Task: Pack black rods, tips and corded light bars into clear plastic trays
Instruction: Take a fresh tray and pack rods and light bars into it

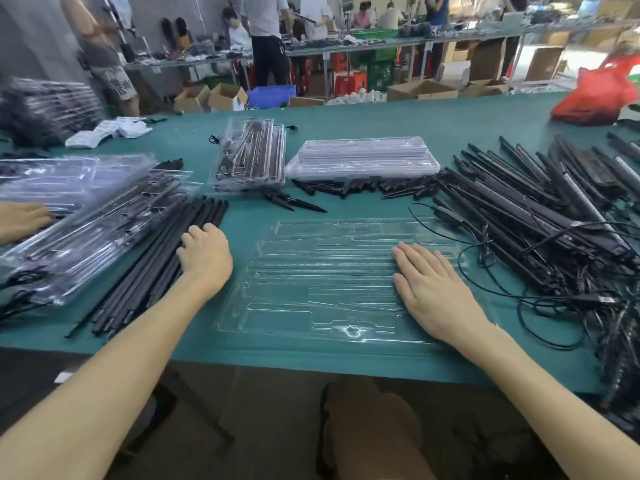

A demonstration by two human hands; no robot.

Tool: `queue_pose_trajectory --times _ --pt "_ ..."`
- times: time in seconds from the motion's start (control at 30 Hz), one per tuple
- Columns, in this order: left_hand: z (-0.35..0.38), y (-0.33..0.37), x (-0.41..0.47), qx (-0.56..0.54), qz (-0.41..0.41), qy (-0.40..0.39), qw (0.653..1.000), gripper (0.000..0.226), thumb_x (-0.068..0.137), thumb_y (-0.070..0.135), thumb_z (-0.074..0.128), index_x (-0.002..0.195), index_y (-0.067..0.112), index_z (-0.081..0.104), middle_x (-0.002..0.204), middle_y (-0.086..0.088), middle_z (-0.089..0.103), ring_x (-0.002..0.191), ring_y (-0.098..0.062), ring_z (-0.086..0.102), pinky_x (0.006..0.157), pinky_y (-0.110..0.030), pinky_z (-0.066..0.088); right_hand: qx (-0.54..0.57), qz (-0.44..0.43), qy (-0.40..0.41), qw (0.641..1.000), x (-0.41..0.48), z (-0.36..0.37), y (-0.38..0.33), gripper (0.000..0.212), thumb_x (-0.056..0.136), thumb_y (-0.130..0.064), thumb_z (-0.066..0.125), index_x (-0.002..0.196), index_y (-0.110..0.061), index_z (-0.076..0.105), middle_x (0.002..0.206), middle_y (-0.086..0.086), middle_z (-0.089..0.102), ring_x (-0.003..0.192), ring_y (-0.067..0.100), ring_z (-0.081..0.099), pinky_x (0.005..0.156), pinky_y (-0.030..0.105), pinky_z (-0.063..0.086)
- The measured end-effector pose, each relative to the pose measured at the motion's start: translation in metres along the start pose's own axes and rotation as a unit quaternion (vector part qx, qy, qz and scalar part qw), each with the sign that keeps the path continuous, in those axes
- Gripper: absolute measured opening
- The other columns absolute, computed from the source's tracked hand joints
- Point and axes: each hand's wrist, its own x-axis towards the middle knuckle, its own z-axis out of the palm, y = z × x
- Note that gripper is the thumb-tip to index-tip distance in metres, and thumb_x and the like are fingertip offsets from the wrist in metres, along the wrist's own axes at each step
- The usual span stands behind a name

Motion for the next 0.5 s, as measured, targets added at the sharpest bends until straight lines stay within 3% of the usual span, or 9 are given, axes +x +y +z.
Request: queue_pose_trajectory --times 0.13,0.33,0.5 --pt "-0.003 0.001 0.001 -0.037 -0.042 -0.005 0.998 0.039 0.094 -0.001 0.051 0.130 -0.008 0.038 0.145 -0.028 0.025 0.130 -0.044 0.033 0.094 -0.057 0.045 0.011 0.003 0.005 1.000 0.001 0.001 0.000 0.057 0.107 -0.042 0.014 0.161 -0.022 0.008 0.168 -0.007 0.008 0.154 0.011 0.001 0.123 0.031 -0.009" --pt "-0.003 -0.007 0.007 -0.007 -0.019 -0.022 1.000 0.038 0.099 0.008 0.048 0.132 -0.009 0.041 0.135 -0.029 0.041 0.125 -0.045 0.045 0.095 -0.054 0.044 0.023 0.007 0.011 1.000 0.001 0.000 0.000 0.057 0.108 -0.042 0.016 0.161 -0.023 0.009 0.168 -0.007 0.009 0.154 0.011 0.002 0.123 0.030 -0.009" --pt "-0.006 -0.013 0.011 -0.003 -0.055 -0.038 0.998 0.049 0.103 0.020 0.049 0.137 -0.014 0.037 0.138 -0.030 0.042 0.126 -0.045 0.046 0.098 -0.051 0.042 0.033 0.010 0.007 0.999 0.002 -0.002 0.000 0.057 0.108 -0.042 0.016 0.161 -0.023 0.008 0.168 -0.007 0.009 0.154 0.010 0.001 0.124 0.031 -0.008"
